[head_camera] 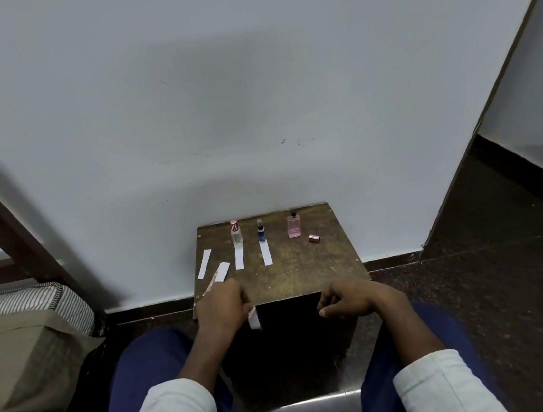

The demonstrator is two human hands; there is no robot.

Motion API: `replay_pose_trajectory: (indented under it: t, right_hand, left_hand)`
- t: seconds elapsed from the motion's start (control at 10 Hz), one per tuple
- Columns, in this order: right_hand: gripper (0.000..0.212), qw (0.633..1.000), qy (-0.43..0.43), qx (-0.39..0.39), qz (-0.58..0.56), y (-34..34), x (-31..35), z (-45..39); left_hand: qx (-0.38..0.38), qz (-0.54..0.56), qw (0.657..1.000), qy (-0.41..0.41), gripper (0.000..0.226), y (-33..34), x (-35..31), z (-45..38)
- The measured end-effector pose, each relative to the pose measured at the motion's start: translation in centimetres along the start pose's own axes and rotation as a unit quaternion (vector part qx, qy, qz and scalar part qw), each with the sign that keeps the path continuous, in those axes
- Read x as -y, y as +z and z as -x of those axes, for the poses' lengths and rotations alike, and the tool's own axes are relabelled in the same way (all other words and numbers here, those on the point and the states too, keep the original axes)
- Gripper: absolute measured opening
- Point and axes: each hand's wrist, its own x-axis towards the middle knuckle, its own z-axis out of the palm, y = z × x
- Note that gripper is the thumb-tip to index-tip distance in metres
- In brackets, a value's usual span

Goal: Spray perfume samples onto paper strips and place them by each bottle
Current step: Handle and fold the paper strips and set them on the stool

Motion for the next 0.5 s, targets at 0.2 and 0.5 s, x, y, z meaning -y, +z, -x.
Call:
replay_pose_trajectory:
  t: [0.2, 0.5]
  right_hand:
    - [0.027, 1.0, 0.0, -0.008, -0.001, 0.0, -0.1, 0.1]
    - [0.025, 1.0, 0.011, -0.002, 0.008, 0.3, -0.2, -0.1]
  left_hand:
    - [0.125, 0.585, 0.801, 0.002, 0.028, -2.6, -1.3, -0.2]
    - [0.055, 0.385, 0.921, -0.012, 0.017, -1.7, -0.9, 0.1]
